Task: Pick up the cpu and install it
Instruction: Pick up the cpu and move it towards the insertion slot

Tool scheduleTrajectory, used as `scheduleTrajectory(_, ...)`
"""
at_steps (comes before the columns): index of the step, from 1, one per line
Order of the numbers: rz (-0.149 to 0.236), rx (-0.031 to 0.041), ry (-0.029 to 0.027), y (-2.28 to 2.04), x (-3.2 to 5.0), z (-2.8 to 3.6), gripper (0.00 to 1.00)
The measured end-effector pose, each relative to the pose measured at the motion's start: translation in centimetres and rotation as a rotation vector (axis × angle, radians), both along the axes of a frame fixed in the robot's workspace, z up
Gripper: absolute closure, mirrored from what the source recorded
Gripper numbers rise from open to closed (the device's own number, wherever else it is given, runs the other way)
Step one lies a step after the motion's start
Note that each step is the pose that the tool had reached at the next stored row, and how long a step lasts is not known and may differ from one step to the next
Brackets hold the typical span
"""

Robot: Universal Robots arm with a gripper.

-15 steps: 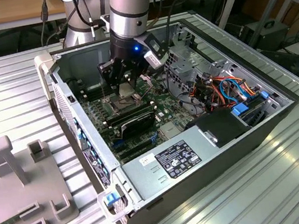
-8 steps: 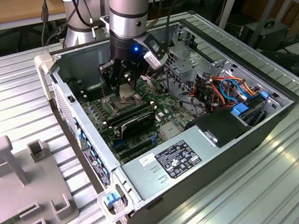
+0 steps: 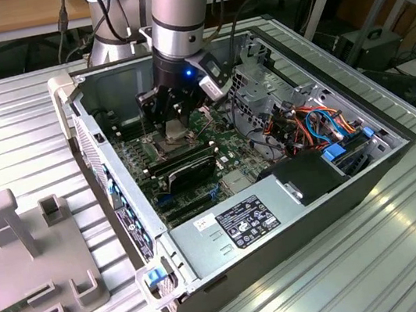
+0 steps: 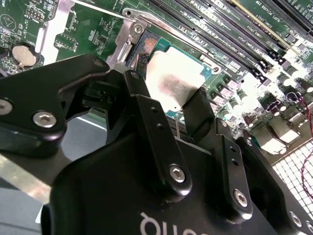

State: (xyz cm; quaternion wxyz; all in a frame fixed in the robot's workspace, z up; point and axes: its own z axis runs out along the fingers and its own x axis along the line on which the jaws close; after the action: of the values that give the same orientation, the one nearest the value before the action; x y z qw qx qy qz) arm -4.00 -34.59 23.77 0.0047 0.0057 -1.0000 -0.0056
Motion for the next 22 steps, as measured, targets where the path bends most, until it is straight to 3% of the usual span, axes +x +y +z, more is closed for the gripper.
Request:
scheduleTrajectory(10, 0.0, 0.0001, 0.0, 0.02, 0.0, -0.25, 0.45)
scheduleTrajectory(22, 0.0, 0.0001, 0.0, 0.45, 0.0, -0.78, 0.45)
